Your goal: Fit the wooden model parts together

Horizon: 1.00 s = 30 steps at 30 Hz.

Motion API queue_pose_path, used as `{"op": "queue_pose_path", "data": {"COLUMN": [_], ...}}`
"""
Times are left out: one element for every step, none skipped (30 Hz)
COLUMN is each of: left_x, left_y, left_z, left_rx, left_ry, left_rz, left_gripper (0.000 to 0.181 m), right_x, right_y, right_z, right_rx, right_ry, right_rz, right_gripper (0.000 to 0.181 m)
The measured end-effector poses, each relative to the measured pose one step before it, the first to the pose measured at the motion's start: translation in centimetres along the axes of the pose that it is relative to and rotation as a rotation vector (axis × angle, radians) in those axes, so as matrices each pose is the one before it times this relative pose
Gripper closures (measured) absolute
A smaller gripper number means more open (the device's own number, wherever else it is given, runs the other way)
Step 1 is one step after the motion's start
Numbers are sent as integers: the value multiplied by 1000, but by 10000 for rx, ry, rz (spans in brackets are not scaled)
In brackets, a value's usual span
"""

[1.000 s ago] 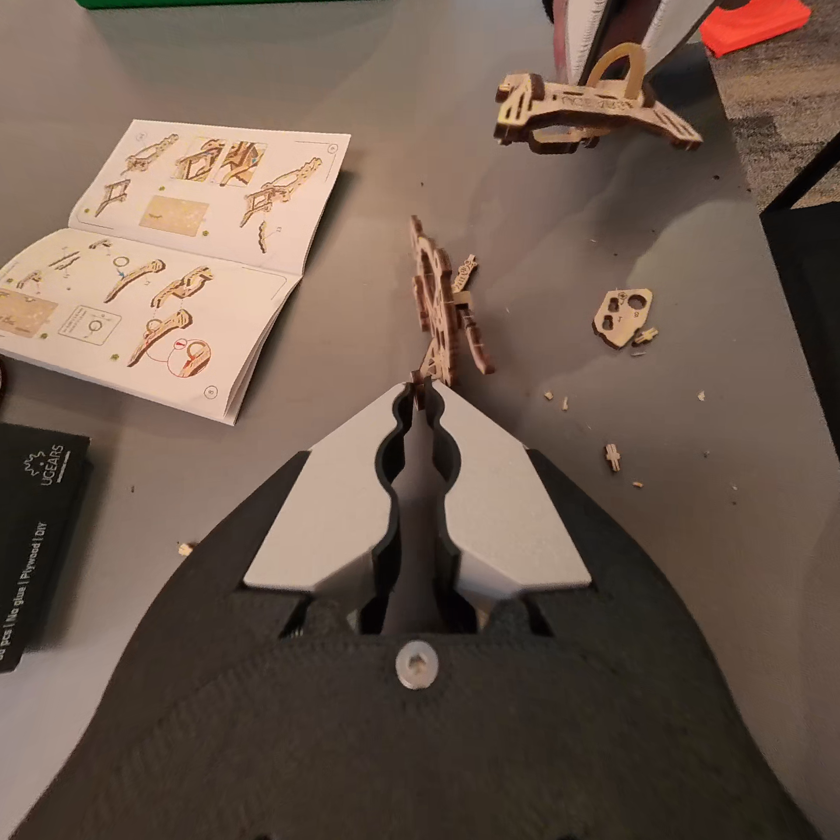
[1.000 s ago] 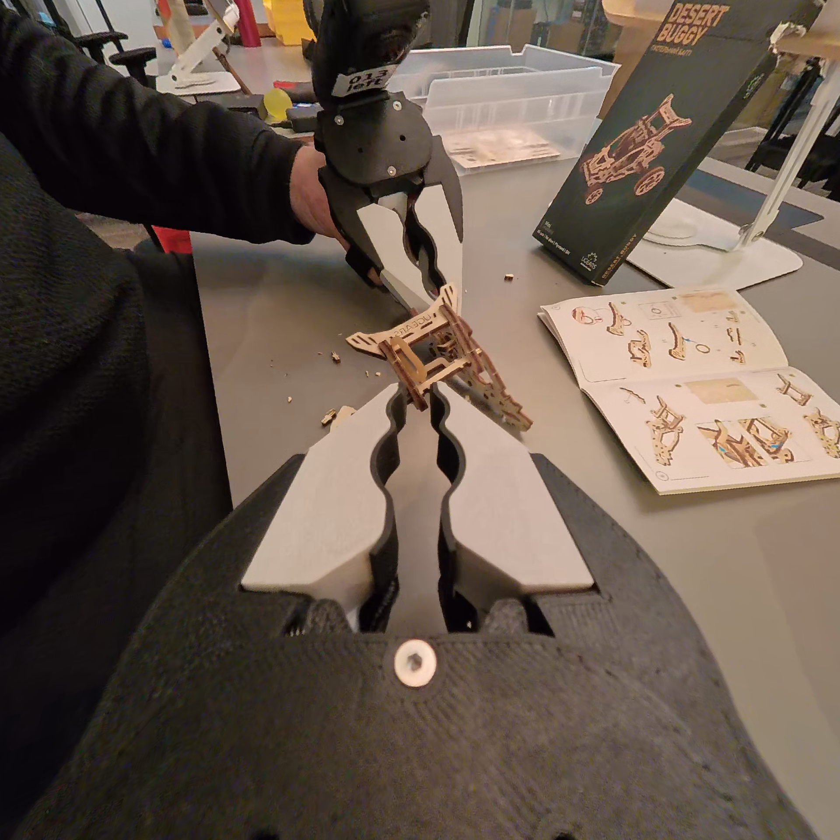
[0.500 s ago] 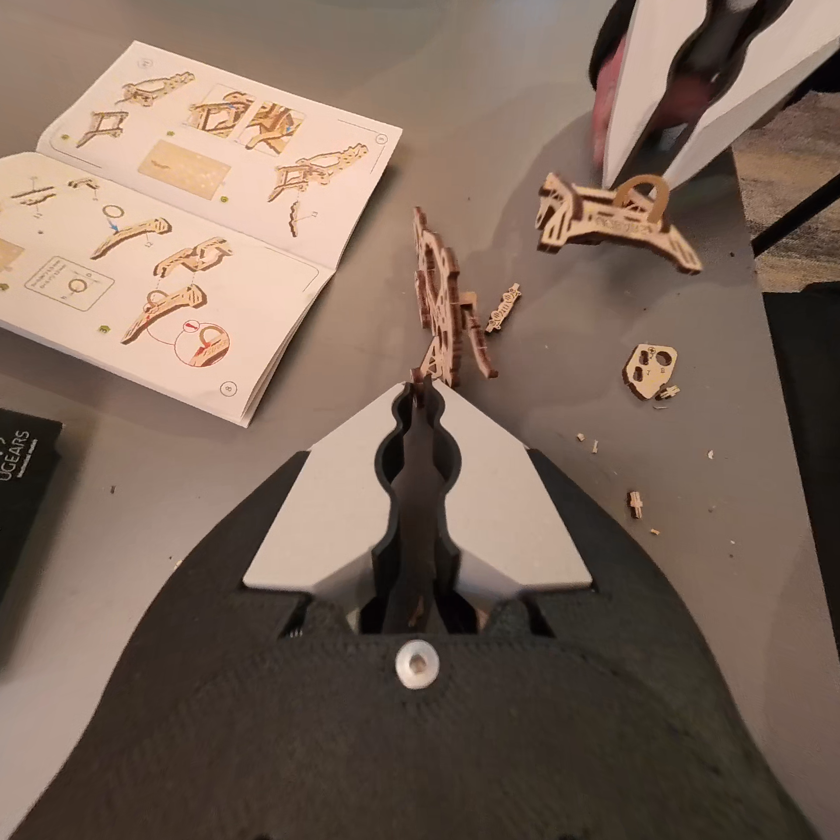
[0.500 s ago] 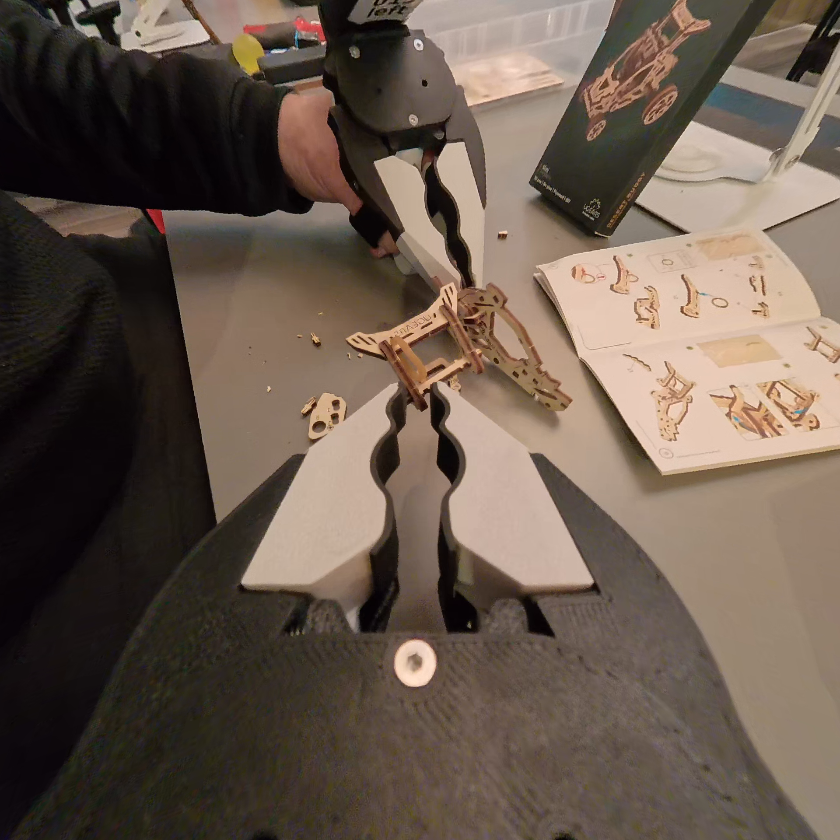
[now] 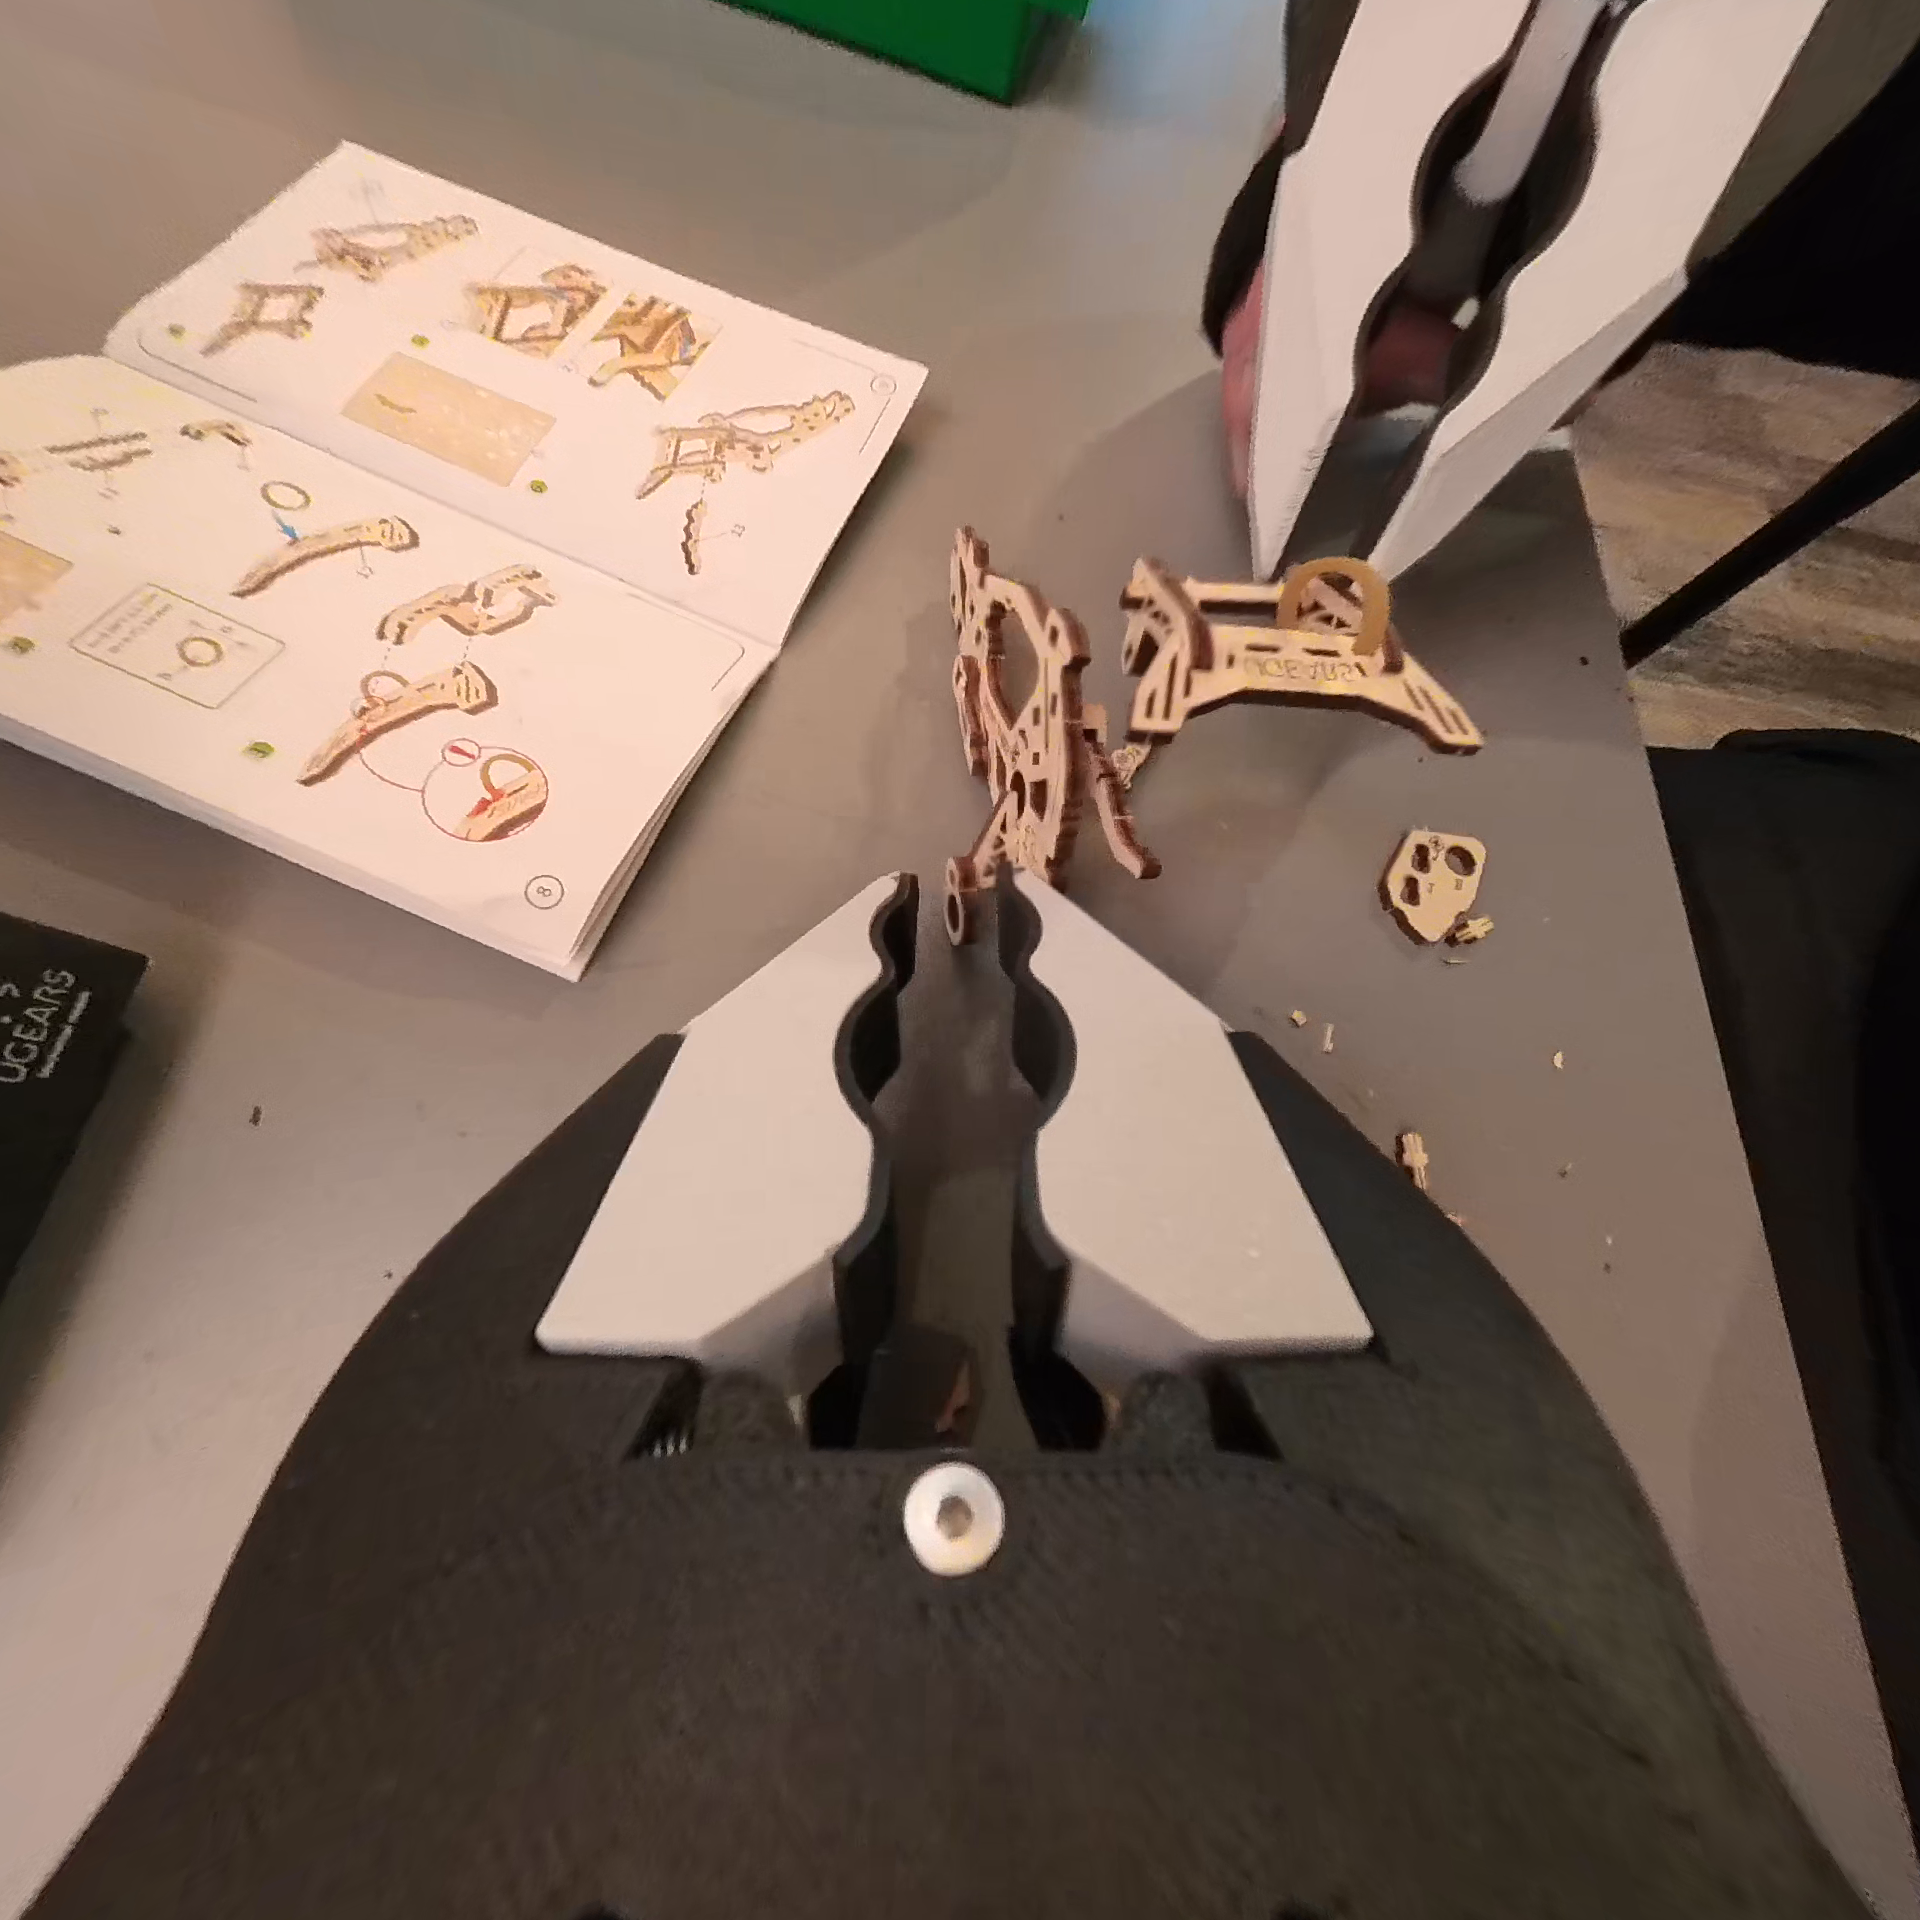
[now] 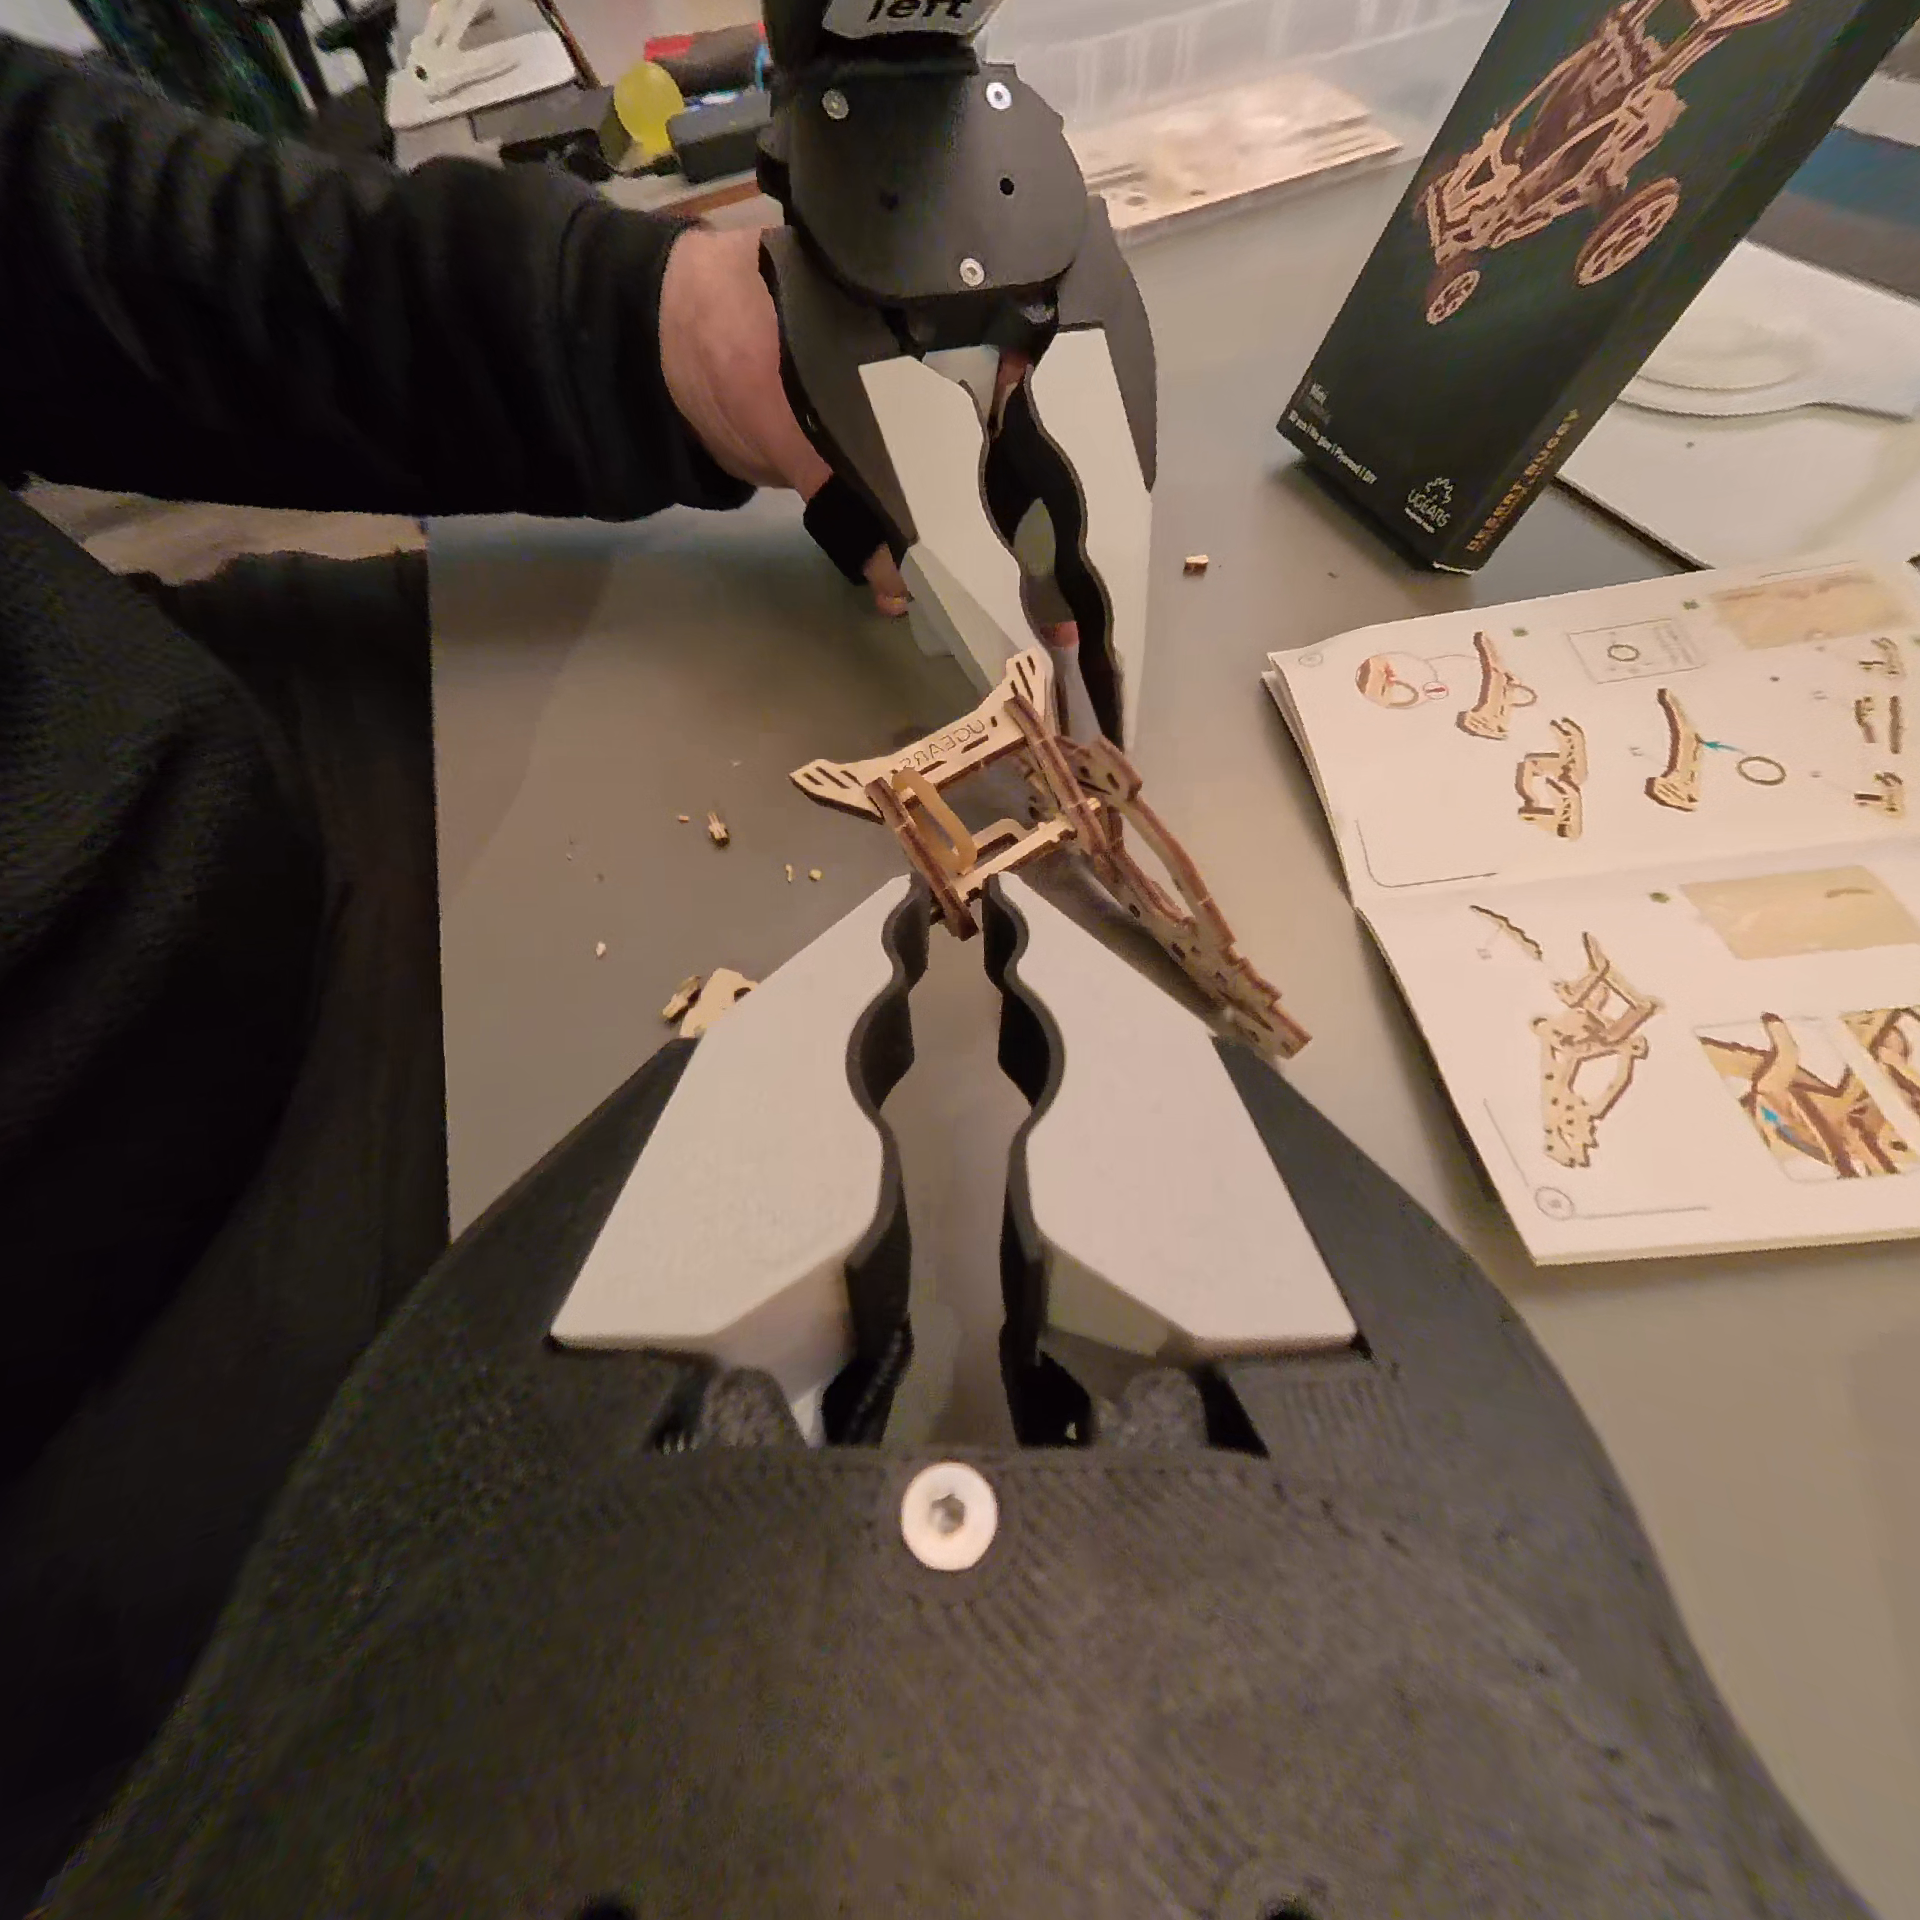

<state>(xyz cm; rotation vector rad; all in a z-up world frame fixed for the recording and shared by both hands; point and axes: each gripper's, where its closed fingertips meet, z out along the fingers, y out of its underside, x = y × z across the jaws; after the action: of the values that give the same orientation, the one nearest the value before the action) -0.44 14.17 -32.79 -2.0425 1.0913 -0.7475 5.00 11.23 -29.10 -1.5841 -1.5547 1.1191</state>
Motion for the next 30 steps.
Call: {"op": "queue_pose_path", "data": {"left_x": [33,132,79,3,-51,21,46,8,-95,-20,-17,-63,34,125,75,71,150,111,33,123,204,-7,102,195,108,182,284,158,135,73], "left_y": [-141,-115,6,72,72,20,-4,-12,-69,-107,-76,-47,-65,-48,-35,-40,-36,-37,-26,-23,-38,-107,-101,20,72,38,70,193,234,242], "left_z": [-146,-95,3,76,54,21,-2,-3,-21,-53,-54,-49,-54,-47,-37,-34,-26,-39,-25,-35,-66,-91,-102,-39,-16,2,45,94,139,166], "left_rx": [134,99,-5,-68,-60,-17,1,4,40,77,53,41,57,45,35,35,29,32,31,25,42,93,90,17,-31,-8,-36,-122,-153,-169], "left_ry": [62,114,31,-33,-30,53,97,79,8,47,45,9,28,57,42,63,140,136,119,177,206,43,77,90,15,21,30,-60,-102,-159], "left_rz": [-42,-8,52,36,-15,-38,-53,-66,-61,-27,-42,-67,6,54,22,-7,-8,-48,-103,-79,-42,-54,0,49,51,105,160,121,122,148], "left_gripper": [168,167,166,166,166,166,166,166,166,166,166,166,165,165,163,162,160,158,155,153,153,151,150,148,147,144,142,138,134,133], "right_x": [-95,-13,131,180,170,57,-52,-31,50,33,10,78,133,61,88,149,131,117,134,88,35,32,86,115,78,30,21,1,-12,32], "right_y": [-119,-158,-18,244,221,-63,-290,-228,-59,11,20,-17,-119,-165,-131,-86,-54,-47,-48,-15,6,15,-7,-33,-38,-77,-111,-93,-71,-56], "right_z": [61,65,91,161,165,103,54,54,77,82,70,53,-6,-22,-16,6,2,34,49,59,65,58,23,-22,-33,-55,-81,-90,-97,-90], "right_rx": [53,95,26,-117,-116,13,138,105,9,-35,-48,-27,46,77,59,24,-2,-10,-12,-31,-44,-51,-31,-9,1,36,55,46,32,23], "right_ry": [-244,-177,-96,-41,2,-57,-115,-123,-87,-74,-86,-58,-17,-72,-72,-28,-28,-45,-42,-48,-72,-74,-31,-28,-72,-113,-123,-142,-164,-141], "right_rz": [211,186,168,74,-2,68,46,100,120,35,26,34,1,25,58,27,-3,26,42,18,7,8,-16,-13,40,56,42,49,74,96], "right_gripper": [174,174,174,174,174,174,174,174,174,174,174,174,174,174,174,174,174,174,174,174,174,174,174,174,174,174,174,174,174,174]}}
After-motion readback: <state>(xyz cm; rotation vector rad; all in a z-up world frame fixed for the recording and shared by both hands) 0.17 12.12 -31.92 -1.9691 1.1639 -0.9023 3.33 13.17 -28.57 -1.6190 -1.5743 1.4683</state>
